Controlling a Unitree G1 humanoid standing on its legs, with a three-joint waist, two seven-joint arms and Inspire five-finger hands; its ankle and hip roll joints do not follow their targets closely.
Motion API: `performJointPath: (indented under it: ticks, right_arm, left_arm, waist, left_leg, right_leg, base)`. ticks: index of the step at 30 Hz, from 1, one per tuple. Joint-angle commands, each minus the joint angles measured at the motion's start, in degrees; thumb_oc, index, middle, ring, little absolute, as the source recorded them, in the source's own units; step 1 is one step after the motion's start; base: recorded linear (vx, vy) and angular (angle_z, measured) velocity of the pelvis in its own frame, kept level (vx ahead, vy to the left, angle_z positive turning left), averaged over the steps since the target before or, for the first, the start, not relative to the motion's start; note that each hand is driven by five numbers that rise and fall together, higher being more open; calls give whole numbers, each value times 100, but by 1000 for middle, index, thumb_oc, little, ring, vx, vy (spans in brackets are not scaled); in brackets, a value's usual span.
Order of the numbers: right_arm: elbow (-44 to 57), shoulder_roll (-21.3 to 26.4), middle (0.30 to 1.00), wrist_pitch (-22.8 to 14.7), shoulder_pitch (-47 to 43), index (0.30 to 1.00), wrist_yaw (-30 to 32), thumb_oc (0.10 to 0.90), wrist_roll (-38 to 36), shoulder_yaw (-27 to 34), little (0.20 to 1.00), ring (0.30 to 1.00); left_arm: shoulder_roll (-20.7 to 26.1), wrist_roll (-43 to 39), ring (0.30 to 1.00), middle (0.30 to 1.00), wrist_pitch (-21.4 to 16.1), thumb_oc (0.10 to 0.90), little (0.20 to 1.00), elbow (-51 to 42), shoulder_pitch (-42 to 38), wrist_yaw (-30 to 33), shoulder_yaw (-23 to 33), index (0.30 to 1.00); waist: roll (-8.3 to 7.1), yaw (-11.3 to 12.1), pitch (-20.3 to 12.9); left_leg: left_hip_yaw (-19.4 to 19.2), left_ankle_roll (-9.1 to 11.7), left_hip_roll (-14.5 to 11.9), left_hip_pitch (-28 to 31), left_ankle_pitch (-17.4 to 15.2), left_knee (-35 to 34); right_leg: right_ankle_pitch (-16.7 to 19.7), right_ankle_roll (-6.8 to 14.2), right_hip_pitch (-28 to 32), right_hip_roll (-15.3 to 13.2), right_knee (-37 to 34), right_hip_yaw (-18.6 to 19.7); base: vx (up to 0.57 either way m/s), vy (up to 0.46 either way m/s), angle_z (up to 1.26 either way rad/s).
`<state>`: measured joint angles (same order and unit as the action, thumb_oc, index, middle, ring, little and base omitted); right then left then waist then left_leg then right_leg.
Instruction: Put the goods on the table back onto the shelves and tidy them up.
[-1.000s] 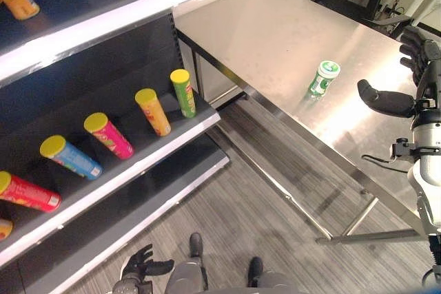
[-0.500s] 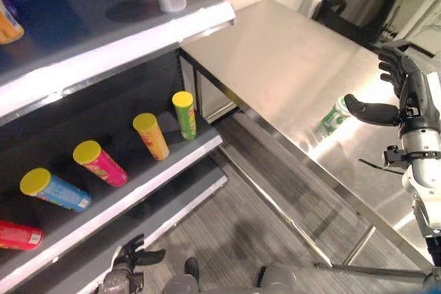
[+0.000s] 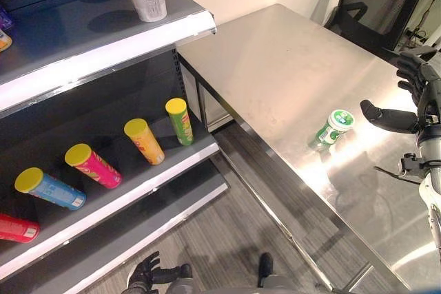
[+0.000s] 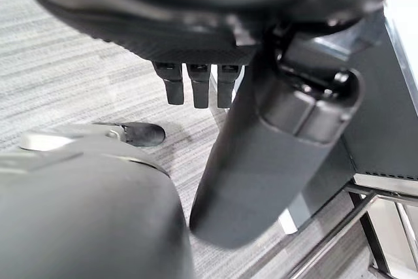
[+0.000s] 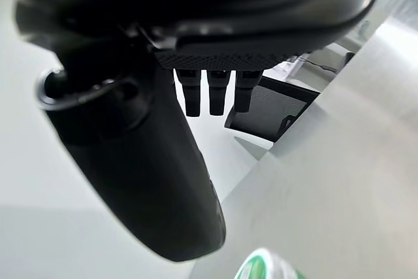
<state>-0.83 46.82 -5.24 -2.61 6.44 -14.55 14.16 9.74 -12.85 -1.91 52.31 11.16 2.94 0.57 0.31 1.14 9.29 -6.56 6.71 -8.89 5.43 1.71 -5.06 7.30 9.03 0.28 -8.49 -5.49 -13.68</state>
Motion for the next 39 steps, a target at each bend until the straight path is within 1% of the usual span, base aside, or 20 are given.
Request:
performJointPath:
  ticks: [1, 4, 5, 8, 9, 11, 12, 16, 17, 20, 27, 32, 36, 39]
  right_arm:
    - [760, 115, 900, -606, -369, 900, 17, 800, -330, 486, 900, 900]
    - [818, -58, 900, -656, -415, 900, -29, 800, -587, 469, 900, 900]
    - [875, -181, 900, -692, -418, 900, -102, 800, -780, 473, 900, 900]
    - [934, -215, 900, -692, -344, 900, -238, 800, -850, 452, 900, 900]
    - [959, -130, 900, -625, -237, 900, -359, 800, -791, 437, 900, 900]
    - [958, -127, 900, -625, -235, 900, -362, 800, -792, 439, 900, 900]
    - [991, 0, 900, -564, -72, 900, -595, 800, -859, 454, 900, 900]
    - [896, 311, 900, -450, 217, 900, -992, 800, -921, 395, 900, 900]
    - [712, 470, 900, -387, 329, 900, -1009, 800, -565, 320, 900, 900]
    - [625, 524, 900, -347, 374, 900, -1036, 800, -438, 294, 900, 900]
    - [316, 626, 900, -279, 278, 900, -1099, 800, -273, -98, 900, 900]
    - [155, 538, 900, -251, 203, 900, -1114, 800, -354, -254, 900, 900]
    - [-88, 301, 900, -219, 37, 900, -1112, 800, -737, -439, 900, 900]
    - [-203, 215, 900, -193, -9, 900, -1036, 800, -724, -469, 900, 900]
  left_arm:
    - [583, 154, 900, 900, -120, 800, 900, 257, -163, -3, -97, 900]
    - [572, 140, 900, 900, -117, 800, 900, 297, -158, -9, -92, 900]
    - [575, 141, 900, 900, -115, 800, 900, 338, -169, 6, -80, 900]
    - [588, 185, 900, 900, -119, 800, 900, 325, -181, -5, -84, 900]
    - [599, 223, 900, 900, -119, 800, 900, 324, -188, -30, -60, 900]
    - [596, 224, 900, 900, -120, 800, 900, 324, -186, -30, -62, 900]
    - [601, 271, 900, 900, -142, 800, 900, 326, -166, -73, -44, 900]
    - [633, 323, 900, 900, -173, 800, 900, 262, -125, -167, -55, 900]
    - [628, 328, 900, 900, -180, 800, 900, 223, -116, -211, -49, 900]
    - [621, 309, 900, 900, -196, 800, 900, 142, -98, -212, -74, 900]
    - [661, 401, 900, 900, -219, 800, 900, 105, -194, -232, -226, 900]
    - [670, 426, 900, 900, -207, 800, 900, 156, -182, -231, -248, 900]
    - [667, 425, 900, 900, -186, 800, 900, 196, -162, -242, -289, 900]
    - [669, 414, 900, 900, -171, 800, 900, 235, -167, -225, -293, 900]
  waist:
    - [-458, 65, -282]
    - [-424, 59, -307]
    - [-398, 44, -312]
    - [-380, 25, -308]
    - [-363, 4, -307]
    - [-360, 5, -311]
    - [-339, -30, -309]
    - [-303, -88, -295]
    - [-272, -125, -289]
    - [-248, -147, -291]
    - [-175, -175, -254]
    - [-141, -162, -245]
    - [-101, -127, -232]
    - [-95, -111, -230]
  left_leg:
    - [-162, -102, 285, -199, -202, 78]
    - [-180, -79, 252, -183, -193, 78]
    - [-186, -72, 245, -180, -188, 78]
    - [-191, -57, 239, -183, -179, 77]
    - [-209, -48, 231, -185, -174, 73]
    - [-208, -48, 229, -187, -174, 72]
    - [-237, -37, 223, -186, -165, 70]
    - [-290, -18, 196, -179, -149, 61]
    - [-329, -12, 186, -165, -144, 52]
    - [-347, -7, 178, -148, -142, 51]
    - [-366, 27, 150, -143, -118, 52]
    - [-381, 40, 143, -132, -112, 39]
    - [-381, 49, 138, -137, -101, 22]
    - [-372, 55, 138, -148, -97, 9]
  right_leg:
    - [-721, 73, 532, -87, 49, -375]
    - [-755, 52, 555, -61, 49, -390]
    - [-762, 37, 560, -50, 49, -404]
    - [-763, 31, 562, -43, 49, -403]
    - [-762, 27, 549, -42, 49, -412]
    - [-761, 26, 546, -41, 49, -413]
    - [-754, 27, 532, -40, 49, -414]
    - [-745, 28, 502, -35, 49, -389]
    - [-738, 31, 492, -26, 49, -383]
    - [-740, 30, 495, -20, 49, -375]
    - [-752, 6, 498, -15, 49, -413]
    - [-765, 9, 517, -18, 49, -463]
    - [-766, 0, 521, -24, 49, -518]
    - [-774, -2, 523, -32, 49, -547]
  base:
    - [-6, -36, 2]
    - [1, -29, 3]
    - [3, -21, 3]
    - [-1, -11, 1]
    - [0, 0, 0]
    - [0, 0, 0]
    - [0, 0, 0]
    - [-5, -10, 0]
    - [-15, -10, -4]
    - [-5, -15, -4]
    - [-1, -14, -4]
    - [0, 0, 0]
    - [8, -2, 1]
    - [0, 0, 0]
